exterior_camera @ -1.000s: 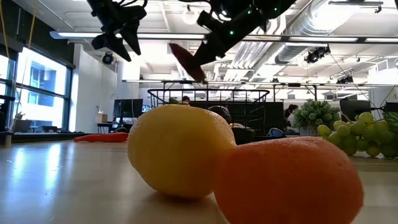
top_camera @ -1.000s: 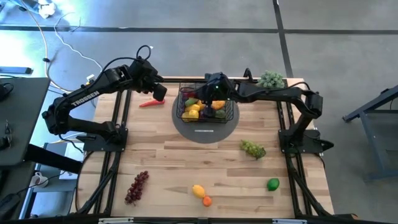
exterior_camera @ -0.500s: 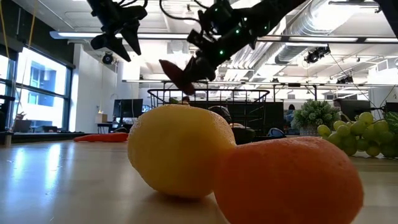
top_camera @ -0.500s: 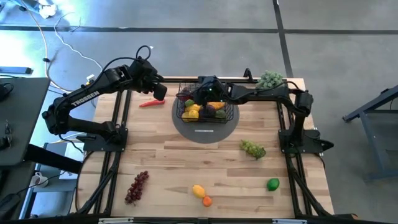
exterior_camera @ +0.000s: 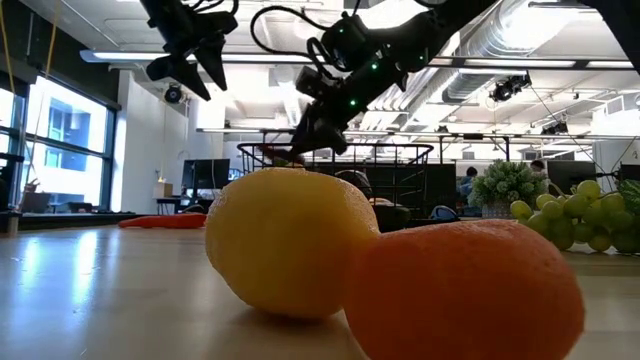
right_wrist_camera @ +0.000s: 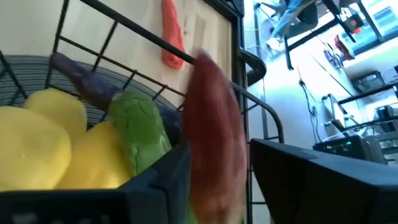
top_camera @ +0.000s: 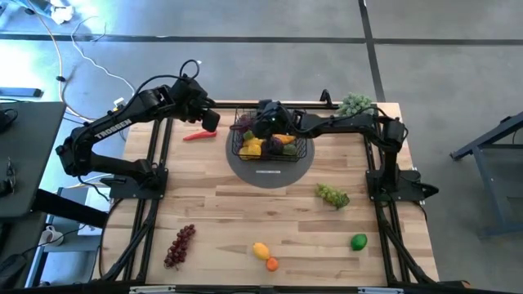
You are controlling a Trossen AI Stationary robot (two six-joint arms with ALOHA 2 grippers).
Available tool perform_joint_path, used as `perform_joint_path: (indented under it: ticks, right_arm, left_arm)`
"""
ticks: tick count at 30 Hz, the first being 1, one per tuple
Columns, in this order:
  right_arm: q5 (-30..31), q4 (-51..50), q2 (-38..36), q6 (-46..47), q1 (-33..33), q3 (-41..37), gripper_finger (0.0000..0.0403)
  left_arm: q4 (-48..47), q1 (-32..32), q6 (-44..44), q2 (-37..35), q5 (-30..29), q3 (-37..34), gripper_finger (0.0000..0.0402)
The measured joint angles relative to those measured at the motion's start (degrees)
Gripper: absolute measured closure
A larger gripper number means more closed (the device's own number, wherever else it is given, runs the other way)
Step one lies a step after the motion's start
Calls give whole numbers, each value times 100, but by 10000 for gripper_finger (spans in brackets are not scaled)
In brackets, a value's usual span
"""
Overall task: Build produce basket
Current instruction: Put the red chili pepper into the black wire basket, then put the orange carrot into the black wire basket
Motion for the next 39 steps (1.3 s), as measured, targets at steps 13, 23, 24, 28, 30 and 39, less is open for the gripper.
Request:
perform_joint_path:
  ticks: [13,23,24,28,30,39]
  right_arm:
    - [367,16,-218,845,-47,0,215]
    - [701,-63,-488,1959,-60,0,215]
    - [771,-117,-528,1962,-60,0,215]
    - [992,-86,-695,1956,-47,0,215]
    - [1012,-137,-785,1989,-47,0,215]
    - [1425,-390,-1102,2245,-56,0,214]
  left_arm:
    - [-302,491,726,4,-89,0,200]
    - [-953,990,1123,132,-38,0,200]
    - [-1039,1031,1218,192,-8,0,200]
    - [-1202,1189,1693,533,72,0,200]
    - [-1199,1231,1919,736,69,0,200]
    - [-1201,1292,3261,1717,91,0,200]
